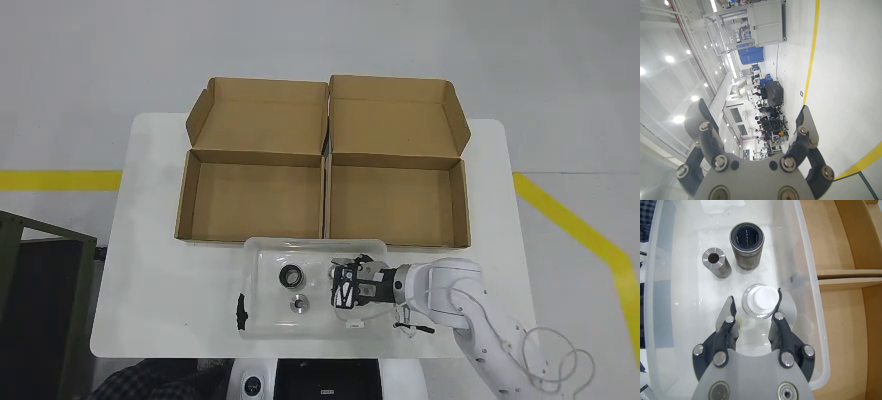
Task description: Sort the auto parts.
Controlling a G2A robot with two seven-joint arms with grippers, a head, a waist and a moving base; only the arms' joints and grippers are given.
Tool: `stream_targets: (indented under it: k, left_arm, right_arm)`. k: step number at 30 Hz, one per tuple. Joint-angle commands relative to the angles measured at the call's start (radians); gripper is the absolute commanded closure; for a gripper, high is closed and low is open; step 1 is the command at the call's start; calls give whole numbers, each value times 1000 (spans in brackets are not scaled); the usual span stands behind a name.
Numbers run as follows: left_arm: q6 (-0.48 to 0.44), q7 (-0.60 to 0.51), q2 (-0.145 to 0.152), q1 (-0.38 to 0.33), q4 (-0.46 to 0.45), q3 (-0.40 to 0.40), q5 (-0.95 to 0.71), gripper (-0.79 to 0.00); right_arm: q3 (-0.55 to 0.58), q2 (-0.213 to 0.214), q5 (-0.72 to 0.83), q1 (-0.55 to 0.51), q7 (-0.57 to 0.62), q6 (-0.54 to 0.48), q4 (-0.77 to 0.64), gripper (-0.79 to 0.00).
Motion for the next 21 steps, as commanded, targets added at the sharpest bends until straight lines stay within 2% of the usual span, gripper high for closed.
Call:
stream_targets:
  k: [1,4,5,8,9,21]
  left_arm:
    - [0,0,0,0,0,0,0,-785]
    - [0,0,0,0,0,0,0,-785]
    - [0,0,0,0,0,0,0,-785]
    - [0,0,0,0,0,0,0,-785]
    - [0,0,0,0,0,0,0,-785]
    - [0,0,0,0,0,0,0,-785]
  right_arm:
    - [-4,1,3,5,1,1,3,-329]
    - [-10,2,9,11,-3,5,7,-314]
    - [-12,2,12,13,-6,3,9,-286]
    - [-16,3,26,18,-19,-2,17,-99]
    - [-16,4,30,20,-24,-2,20,0]
    - [21,16,122,17,-114,-25,-7,0]
